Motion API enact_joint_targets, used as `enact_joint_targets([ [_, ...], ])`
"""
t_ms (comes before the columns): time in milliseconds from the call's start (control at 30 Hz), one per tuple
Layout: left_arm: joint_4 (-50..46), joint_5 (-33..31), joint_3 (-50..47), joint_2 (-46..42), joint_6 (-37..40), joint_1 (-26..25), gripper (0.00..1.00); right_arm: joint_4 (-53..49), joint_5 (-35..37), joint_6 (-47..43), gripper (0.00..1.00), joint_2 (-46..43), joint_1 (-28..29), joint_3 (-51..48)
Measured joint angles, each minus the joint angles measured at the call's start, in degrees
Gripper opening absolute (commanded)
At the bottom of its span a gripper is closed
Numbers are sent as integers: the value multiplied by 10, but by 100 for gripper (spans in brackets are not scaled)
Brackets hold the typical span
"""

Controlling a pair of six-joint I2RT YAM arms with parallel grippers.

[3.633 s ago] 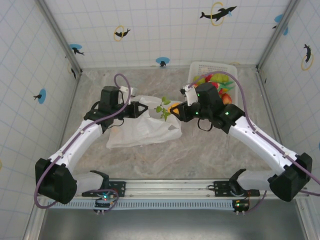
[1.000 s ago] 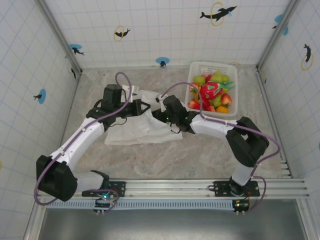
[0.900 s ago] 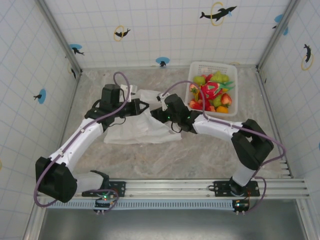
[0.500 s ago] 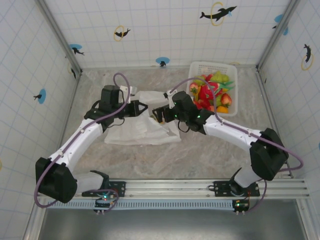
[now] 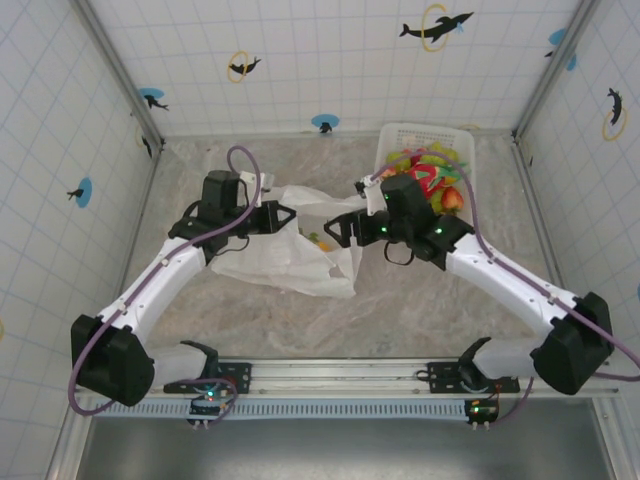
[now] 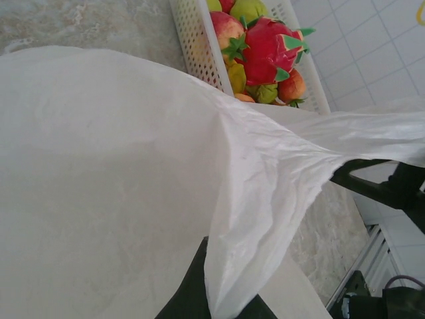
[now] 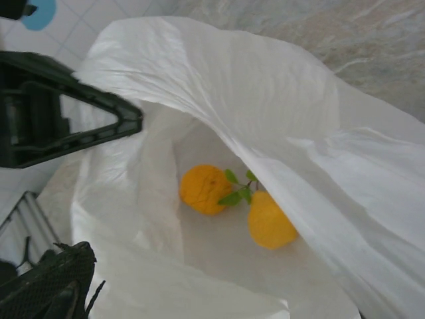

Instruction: Place the fake fruits into the plastic bag and tie a complex knot

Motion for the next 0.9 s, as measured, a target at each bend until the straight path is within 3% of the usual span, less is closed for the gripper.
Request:
enact_joint_targets([
  [200,6,5,0,0,-1,0,0,-5,-89,1,100,-43,-12,0],
  [400,8,13,0,0,-2,0,0,19,-128,13,100,-15,10,-12],
  [633,17,16,0,0,-2,0,0,44,-160,29,100,56,76,-24],
  [900,20,16,-4,0,-2,0,0,14,-151,26,100,20,90,-19],
])
